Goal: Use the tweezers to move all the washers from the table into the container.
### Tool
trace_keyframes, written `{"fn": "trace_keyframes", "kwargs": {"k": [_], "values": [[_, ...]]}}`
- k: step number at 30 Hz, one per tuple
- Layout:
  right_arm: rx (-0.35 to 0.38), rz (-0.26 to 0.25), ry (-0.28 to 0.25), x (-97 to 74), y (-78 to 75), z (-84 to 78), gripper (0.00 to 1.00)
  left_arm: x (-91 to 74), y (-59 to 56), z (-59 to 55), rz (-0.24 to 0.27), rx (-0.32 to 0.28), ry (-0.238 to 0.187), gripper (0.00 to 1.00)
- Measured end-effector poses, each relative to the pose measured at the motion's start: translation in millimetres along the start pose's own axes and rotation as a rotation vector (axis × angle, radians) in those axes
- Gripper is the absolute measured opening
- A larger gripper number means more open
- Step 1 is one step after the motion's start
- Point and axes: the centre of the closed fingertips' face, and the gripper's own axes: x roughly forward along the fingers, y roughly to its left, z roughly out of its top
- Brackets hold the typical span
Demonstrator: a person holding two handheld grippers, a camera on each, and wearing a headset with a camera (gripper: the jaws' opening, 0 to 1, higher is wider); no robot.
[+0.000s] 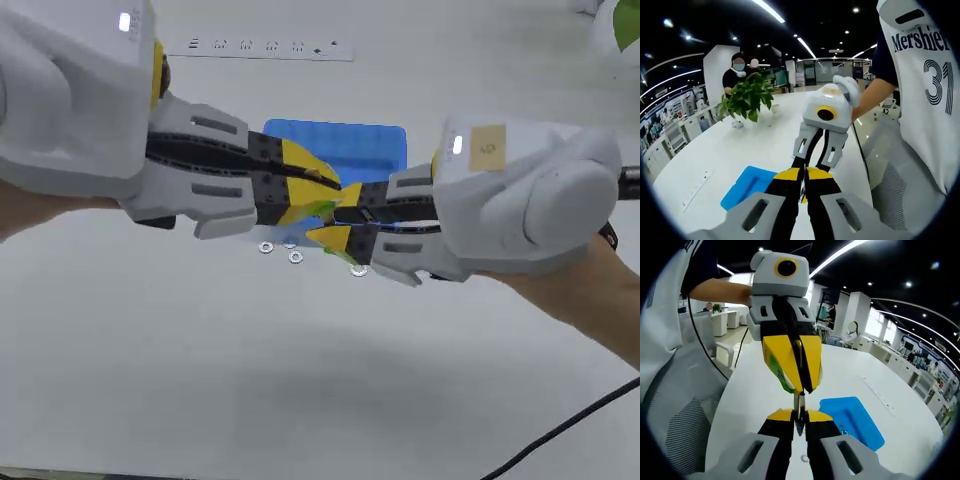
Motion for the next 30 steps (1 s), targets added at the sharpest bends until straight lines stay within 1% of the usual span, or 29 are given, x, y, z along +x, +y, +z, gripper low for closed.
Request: {"fn": "trace_keyframes", "kwargs": {"k": [4,6,8,12,17,19,22,24,26,29,30], "values": [[0.025,0.003,-0.028,-3.0,4.3,1.8,0.08,0.2,-4.8,2.7,-0.012,-0.008,-0.007,0.07],[0.032,-0.002,-0.046,-3.1,4.3,3.8,0.08,-1.0,-6.0,4.2,-0.011,0.007,-0.01,0.07],[0.04,-0.001,-0.054,-2.9,4.6,4.5,0.08,-2.4,-5.4,4.6,-0.009,0.011,-0.009,0.07],[0.051,-0.004,-0.062,-2.6,4.3,4.0,0.08,-6.7,-3.6,5.8,-0.005,-0.004,-0.017,0.08],[0.055,-0.007,-0.056,-2.1,3.4,0.5,0.08,-8.0,-1.4,1.7,-0.002,-0.002,-0.005,0.08],[0.058,-0.009,-0.049,-2.3,2.5,-2.6,0.08,-8.3,-0.9,1.7,-0.003,-0.007,-0.007,0.08],[0.077,-0.01,-0.055,-2.6,1.8,-5.2,0.08,-8.2,0.0,3.2,-0.007,-0.014,-0.021,0.08],[0.088,-0.011,-0.058,-2.5,1.8,-5.7,0.08,-7.0,-0.3,0.0,-0.013,-0.012,-0.01,0.09],[0.11,-0.01,-0.077,-2.3,2.0,-3.9,0.08,-5.4,-1.0,-4.2,-0.019,-0.016,0.0,0.09],[0.116,-0.009,-0.074,-1.5,2.1,-6.4,0.08,-4.8,-1.6,-2.7,-0.02,-0.02,-0.017,0.07],[0.118,-0.009,-0.074,-1.3,2.1,-7.1,0.08,-5.2,-1.5,-3.2,-0.021,-0.025,-0.015,0.07]]}}
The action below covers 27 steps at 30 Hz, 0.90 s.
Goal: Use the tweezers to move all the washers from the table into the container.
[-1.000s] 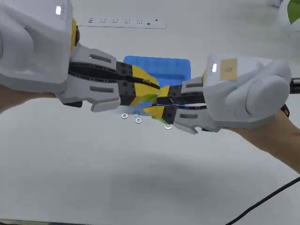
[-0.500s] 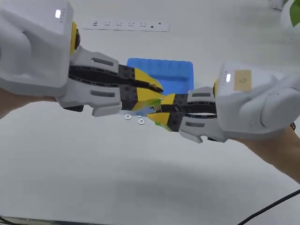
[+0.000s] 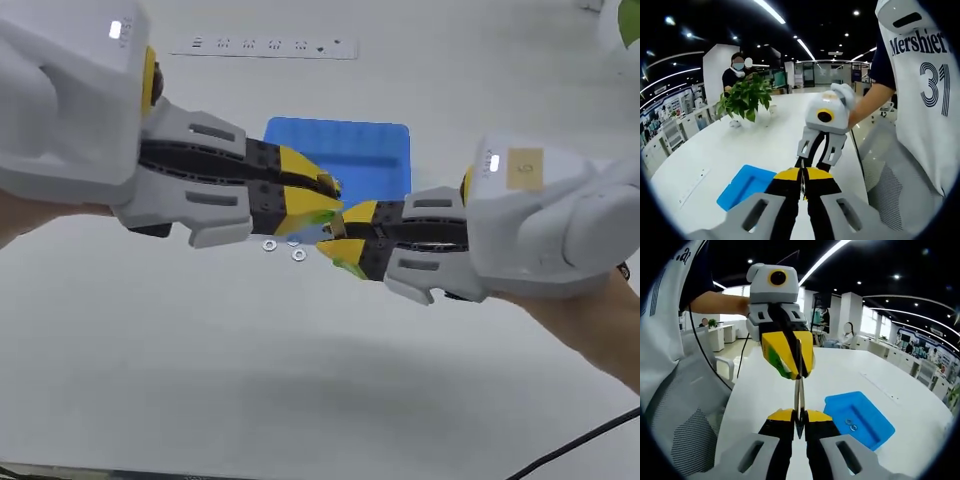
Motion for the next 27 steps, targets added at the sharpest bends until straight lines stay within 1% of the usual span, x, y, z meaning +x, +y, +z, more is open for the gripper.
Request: {"fn": "trace_keyframes", "kwargs": {"k": [1,5,8,13,15,16,18,20,22,26,27], "values": [[0.003,0.003,0.001,0.3,0.3,-1.1,0.08,0.2,-1.3,-0.7,-0.008,-0.005,0.003,0.06],[-0.01,0.01,0.015,1.7,2.0,-4.4,0.08,1.8,-2.5,-4.7,-0.026,0.017,0.014,0.06],[-0.057,0.003,0.045,2.6,1.5,-9.6,0.1,5.7,-4.4,-8.1,-0.042,0.032,0.022,0.06],[-0.092,-0.013,0.089,0.4,-2.0,-20.5,0.11,16.0,-5.5,-13.1,-0.065,0.058,0.039,0.06],[-0.09,-0.014,0.097,-0.7,-2.9,-23.4,0.11,20.1,-4.6,-14.3,-0.07,0.064,0.043,0.06],[-0.089,-0.014,0.102,-1.2,-3.6,-25.3,0.12,21.9,-4.1,-15.2,-0.073,0.057,0.047,0.06],[-0.099,-0.014,0.122,-2.4,-6.1,-31.1,0.12,27.0,-3.5,-17.3,-0.077,0.059,0.051,0.06],[-0.102,-0.021,0.138,-2.9,-10.5,-36.8,0.12,31.2,-3.1,-19.4,-0.083,0.067,0.066,0.06],[-0.074,-0.022,0.137,-2.5,-13.7,-40.2,0.12,35.1,-1.1,-20.3,-0.087,0.07,0.078,0.06],[-0.063,-0.041,0.141,1.0,-22.0,-45.2,0.12,40.4,6.8,-23.3,-0.08,0.088,0.093,0.06],[-0.059,-0.044,0.143,1.9,-23.6,-46.4,0.12,41.3,8.4,-24.1,-0.08,0.08,0.092,0.06]]}}
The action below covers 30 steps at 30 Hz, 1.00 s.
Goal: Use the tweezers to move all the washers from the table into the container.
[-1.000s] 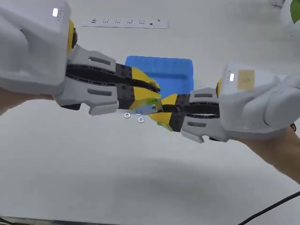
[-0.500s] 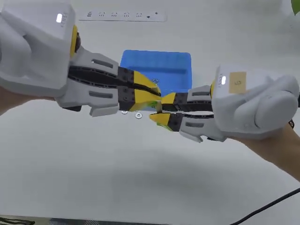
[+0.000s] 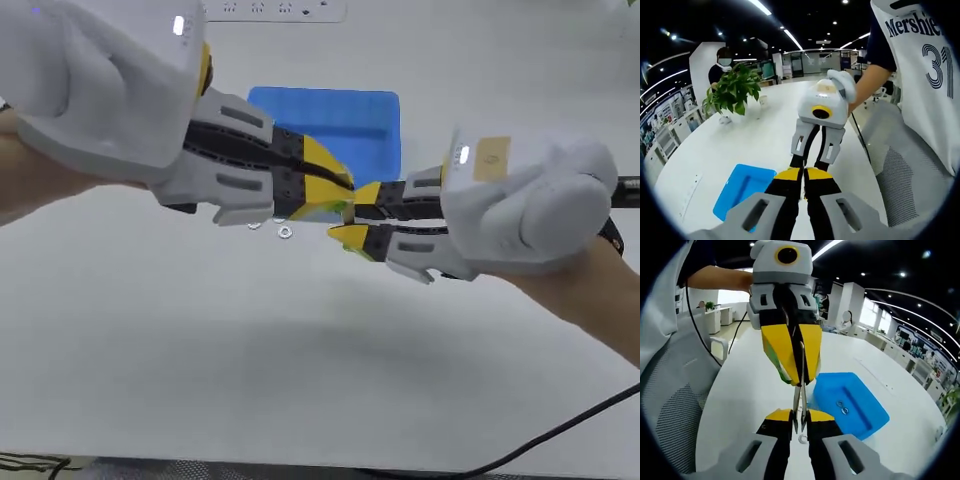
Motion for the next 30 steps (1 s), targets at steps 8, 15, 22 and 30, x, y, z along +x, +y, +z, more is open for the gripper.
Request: {"fn": "trace_keyframes", "kwargs": {"k": [8,15,22,30], "values": [[0.022,0.014,0.042,9.6,-0.2,-21.4,0.12,11.7,6.1,-27.3,-0.02,-0.049,0.011,0.06],[0.049,0.024,0.042,14.7,0.0,-29.5,0.12,19.9,3.2,-27.1,-0.033,-0.057,0.025,0.06],[0.067,0.032,0.05,17.5,-1.5,-33.9,0.12,25.7,4.9,-26.6,-0.032,-0.072,0.029,0.06],[0.072,0.036,0.054,18.7,1.0,-36.9,0.12,26.9,3.5,-28.3,-0.029,-0.067,0.036,0.06]]}}
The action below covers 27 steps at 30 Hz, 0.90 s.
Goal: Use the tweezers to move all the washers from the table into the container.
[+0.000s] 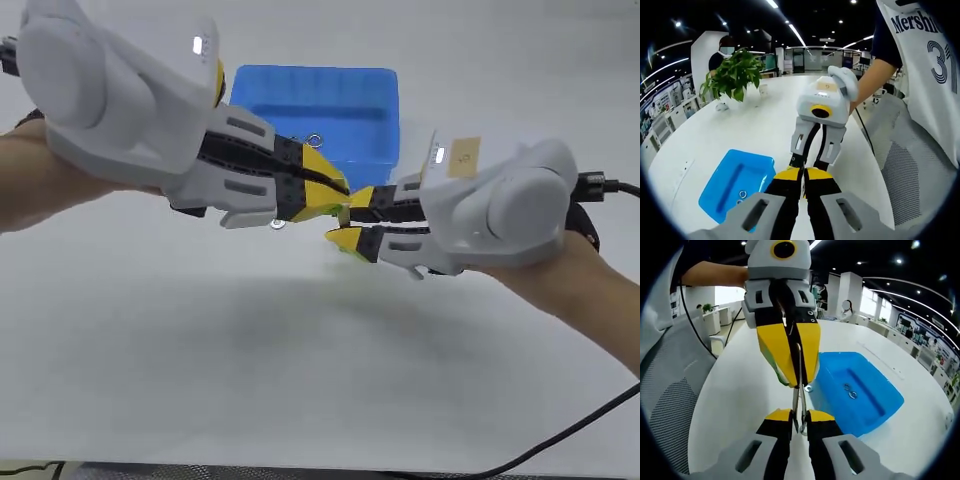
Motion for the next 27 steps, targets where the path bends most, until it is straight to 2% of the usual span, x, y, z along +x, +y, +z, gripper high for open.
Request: {"fn": "trace_keyframes", "kwargs": {"k": [9,22,27], "values": [[0.0,-0.001,-0.009,0.7,-1.3,2.8,0.12,-1.9,0.9,1.0,0.002,0.002,-0.005,0.06],[0.013,0.007,0.007,3.4,-1.0,-1.2,0.12,-3.0,2.8,-3.3,0.006,-0.017,-0.003,0.06],[-0.025,0.051,0.019,1.2,1.9,-4.5,0.12,-1.5,-0.6,-2.4,-0.012,-0.006,-0.004,0.06]]}}
